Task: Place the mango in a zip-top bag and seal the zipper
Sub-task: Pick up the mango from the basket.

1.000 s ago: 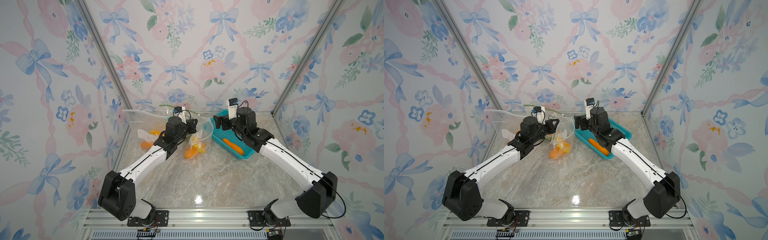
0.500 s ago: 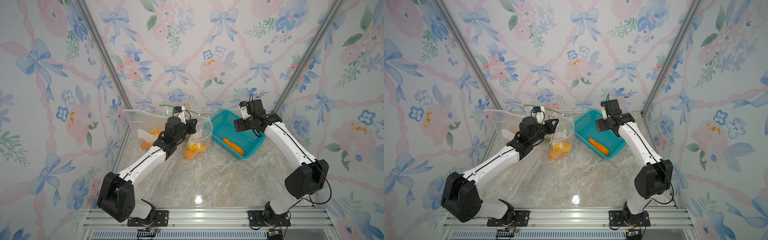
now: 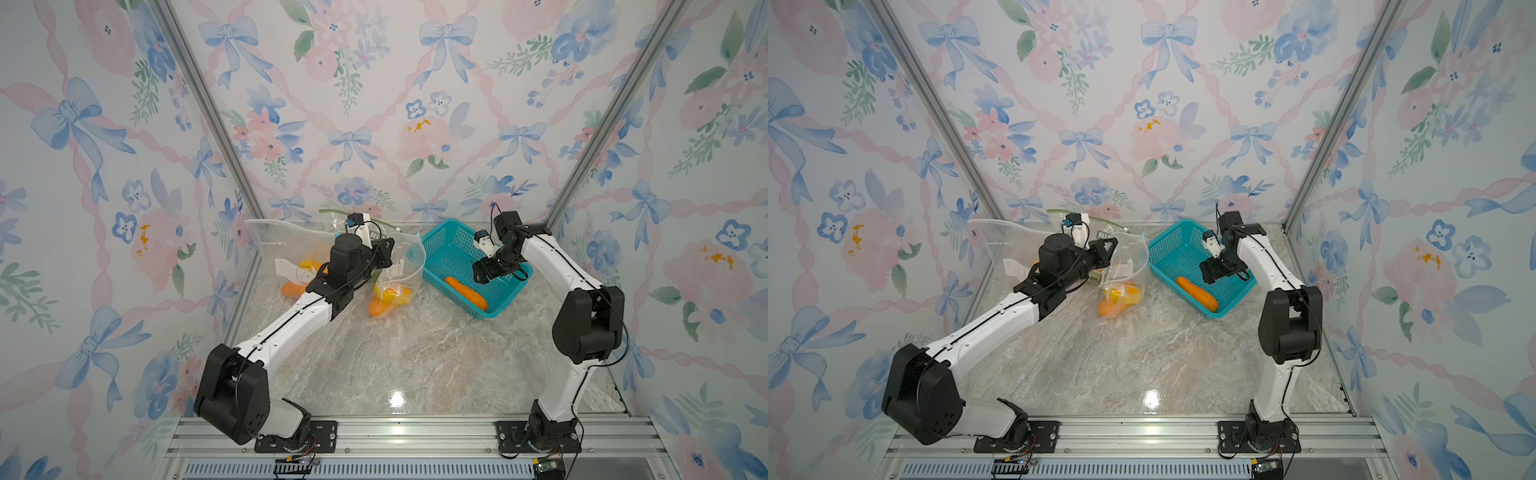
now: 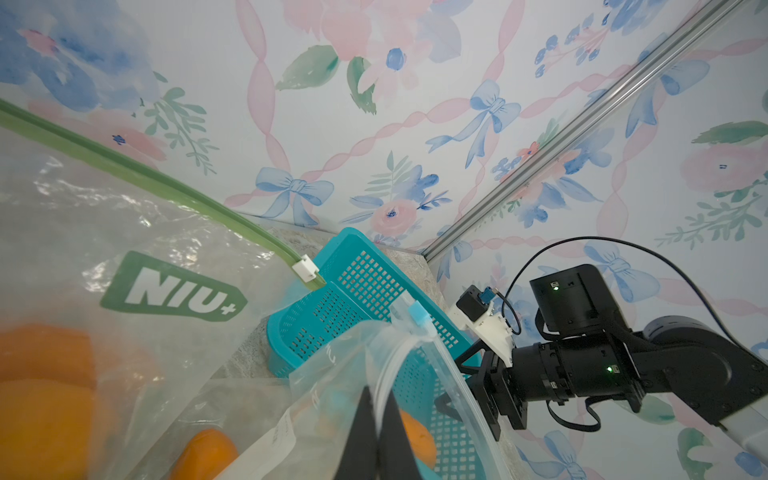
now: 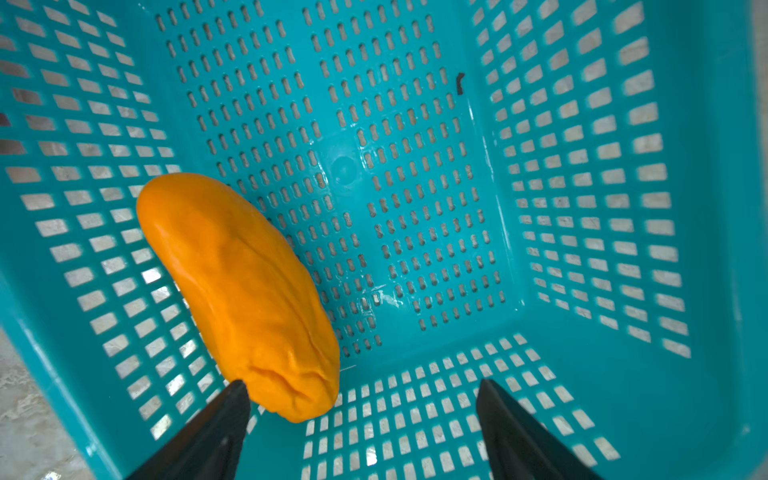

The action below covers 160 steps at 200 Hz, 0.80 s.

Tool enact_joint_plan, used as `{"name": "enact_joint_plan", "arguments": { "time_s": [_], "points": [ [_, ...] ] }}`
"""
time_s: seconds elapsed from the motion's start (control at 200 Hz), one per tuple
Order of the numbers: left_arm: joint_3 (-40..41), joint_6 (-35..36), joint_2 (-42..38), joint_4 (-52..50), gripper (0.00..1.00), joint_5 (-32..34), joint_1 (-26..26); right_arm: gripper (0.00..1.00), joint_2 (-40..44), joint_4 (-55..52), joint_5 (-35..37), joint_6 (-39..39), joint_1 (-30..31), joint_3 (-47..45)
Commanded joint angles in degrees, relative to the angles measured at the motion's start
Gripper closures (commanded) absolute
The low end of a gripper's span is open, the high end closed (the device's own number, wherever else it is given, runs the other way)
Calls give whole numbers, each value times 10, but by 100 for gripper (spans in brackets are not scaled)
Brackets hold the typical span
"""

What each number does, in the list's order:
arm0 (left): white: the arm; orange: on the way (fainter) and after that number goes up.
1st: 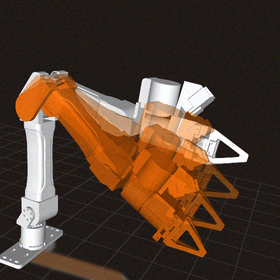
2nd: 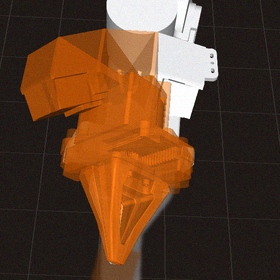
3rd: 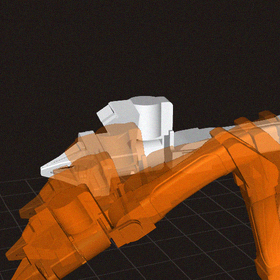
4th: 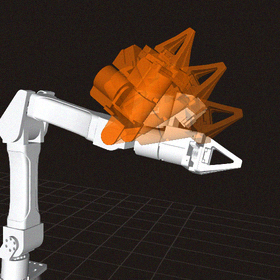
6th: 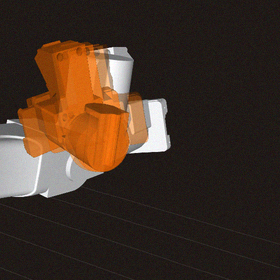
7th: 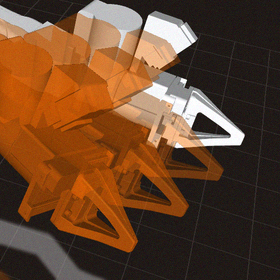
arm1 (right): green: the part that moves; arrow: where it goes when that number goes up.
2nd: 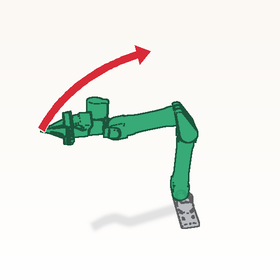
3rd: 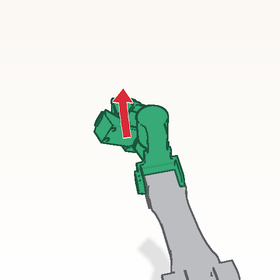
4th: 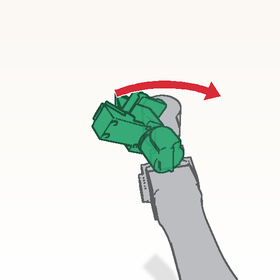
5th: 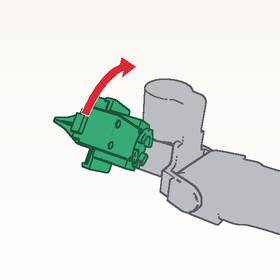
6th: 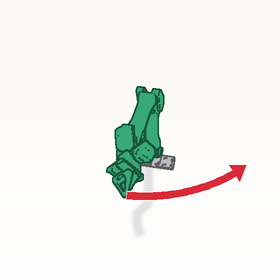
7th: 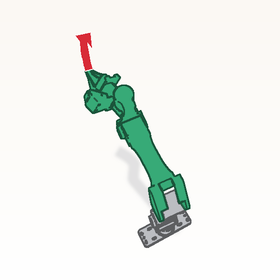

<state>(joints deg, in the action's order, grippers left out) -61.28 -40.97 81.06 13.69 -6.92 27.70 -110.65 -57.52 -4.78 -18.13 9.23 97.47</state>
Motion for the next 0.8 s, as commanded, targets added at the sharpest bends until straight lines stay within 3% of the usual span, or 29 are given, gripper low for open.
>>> {"name": "enact_joint_plan", "arguments": {
  "time_s": [0.0,0.24,0.795],
  "points": [
    [2,0,1,14,100,-8,-4,11,-28,-34,-26,-31,19,3],
    [-1,-6,7,13,100,-8,-4,11,-64,-34,-19,-45,45,9],
    [0,-9,7,13,100,-12,-4,19,-192,-13,12,31,53,123]
  ]
}}
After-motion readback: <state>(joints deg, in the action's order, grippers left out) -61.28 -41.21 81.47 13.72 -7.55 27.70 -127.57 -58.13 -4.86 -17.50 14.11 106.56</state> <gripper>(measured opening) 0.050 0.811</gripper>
